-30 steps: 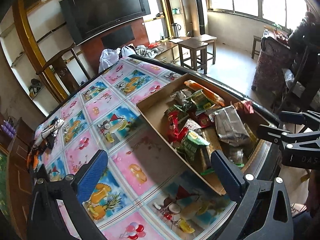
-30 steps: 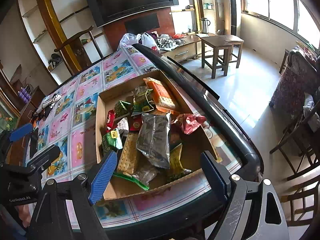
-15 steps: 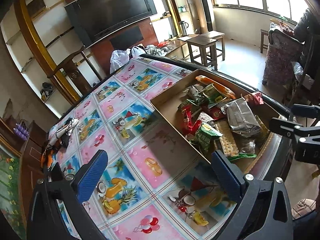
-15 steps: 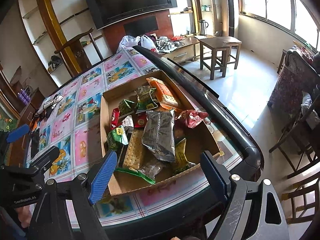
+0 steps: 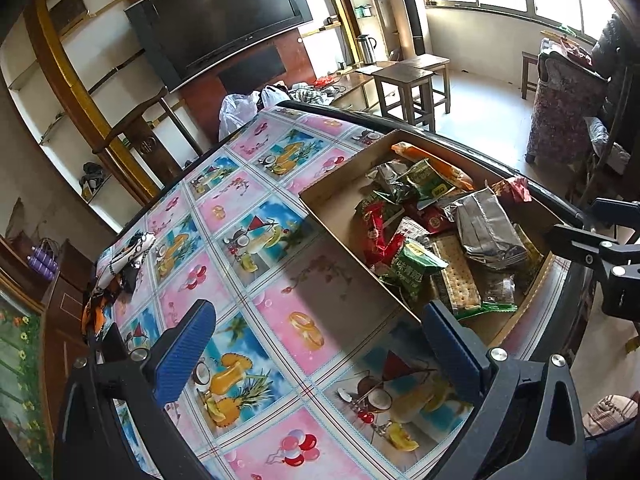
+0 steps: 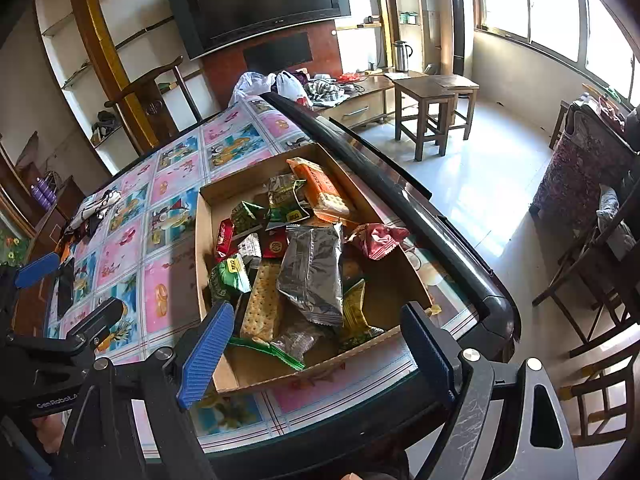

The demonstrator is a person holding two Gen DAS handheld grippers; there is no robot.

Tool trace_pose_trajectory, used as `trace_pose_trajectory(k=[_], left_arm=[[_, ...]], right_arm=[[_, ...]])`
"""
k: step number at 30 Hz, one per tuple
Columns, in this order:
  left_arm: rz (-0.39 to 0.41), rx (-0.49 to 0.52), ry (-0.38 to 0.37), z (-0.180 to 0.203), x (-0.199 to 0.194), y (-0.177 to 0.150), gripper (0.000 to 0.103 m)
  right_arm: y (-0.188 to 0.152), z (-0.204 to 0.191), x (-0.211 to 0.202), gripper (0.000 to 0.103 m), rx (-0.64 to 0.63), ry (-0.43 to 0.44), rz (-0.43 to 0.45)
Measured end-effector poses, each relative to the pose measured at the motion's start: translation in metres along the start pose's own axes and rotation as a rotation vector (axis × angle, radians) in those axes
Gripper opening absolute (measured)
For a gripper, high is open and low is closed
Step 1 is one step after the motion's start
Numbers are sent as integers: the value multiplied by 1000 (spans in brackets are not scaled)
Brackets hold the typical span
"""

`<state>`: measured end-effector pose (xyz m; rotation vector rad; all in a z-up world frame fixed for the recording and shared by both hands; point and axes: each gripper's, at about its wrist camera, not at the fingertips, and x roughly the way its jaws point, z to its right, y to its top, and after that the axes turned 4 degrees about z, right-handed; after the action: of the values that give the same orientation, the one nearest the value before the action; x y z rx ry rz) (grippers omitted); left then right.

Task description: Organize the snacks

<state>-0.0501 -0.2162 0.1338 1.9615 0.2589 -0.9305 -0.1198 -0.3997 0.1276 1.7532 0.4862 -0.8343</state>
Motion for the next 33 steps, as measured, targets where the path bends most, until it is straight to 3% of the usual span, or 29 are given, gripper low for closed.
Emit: trace_pose_trajectory(k=[33], left_arm=[[3, 47, -39, 15, 2, 3, 102]], right_arm=[[-6, 10, -2, 88, 38, -26, 5]])
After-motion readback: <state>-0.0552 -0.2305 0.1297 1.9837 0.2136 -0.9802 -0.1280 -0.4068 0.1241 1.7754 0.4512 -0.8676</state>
